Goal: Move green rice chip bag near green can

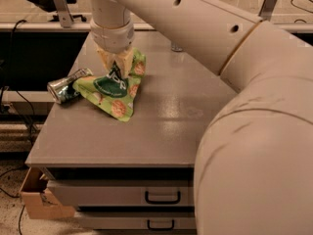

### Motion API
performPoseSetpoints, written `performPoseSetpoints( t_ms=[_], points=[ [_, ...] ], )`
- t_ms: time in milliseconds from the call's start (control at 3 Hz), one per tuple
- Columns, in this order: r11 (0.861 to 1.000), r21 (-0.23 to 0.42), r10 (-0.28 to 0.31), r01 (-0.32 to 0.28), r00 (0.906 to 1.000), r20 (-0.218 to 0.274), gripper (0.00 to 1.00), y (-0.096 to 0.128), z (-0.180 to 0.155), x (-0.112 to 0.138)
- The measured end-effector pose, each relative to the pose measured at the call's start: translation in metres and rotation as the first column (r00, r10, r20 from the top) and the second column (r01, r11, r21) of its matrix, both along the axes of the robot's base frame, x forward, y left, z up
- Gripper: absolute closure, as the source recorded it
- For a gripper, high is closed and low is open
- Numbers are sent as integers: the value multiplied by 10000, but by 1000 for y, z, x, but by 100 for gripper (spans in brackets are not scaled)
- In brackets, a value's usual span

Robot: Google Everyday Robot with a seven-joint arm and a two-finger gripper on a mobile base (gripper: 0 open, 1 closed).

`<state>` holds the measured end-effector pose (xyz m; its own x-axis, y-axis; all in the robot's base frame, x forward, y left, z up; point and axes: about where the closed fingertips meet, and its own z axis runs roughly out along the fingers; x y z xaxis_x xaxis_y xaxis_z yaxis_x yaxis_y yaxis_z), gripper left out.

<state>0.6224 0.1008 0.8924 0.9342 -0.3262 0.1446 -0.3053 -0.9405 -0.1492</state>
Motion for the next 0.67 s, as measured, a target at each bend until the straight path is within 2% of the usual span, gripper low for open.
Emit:
performPoseSetpoints(
  t_ms=[333,667],
  points=[
    [10000,80,4,-4,10000,70,83,2,-1,2],
    [9999,145,19,-21,9999,123,59,5,-2,4]
  ],
)
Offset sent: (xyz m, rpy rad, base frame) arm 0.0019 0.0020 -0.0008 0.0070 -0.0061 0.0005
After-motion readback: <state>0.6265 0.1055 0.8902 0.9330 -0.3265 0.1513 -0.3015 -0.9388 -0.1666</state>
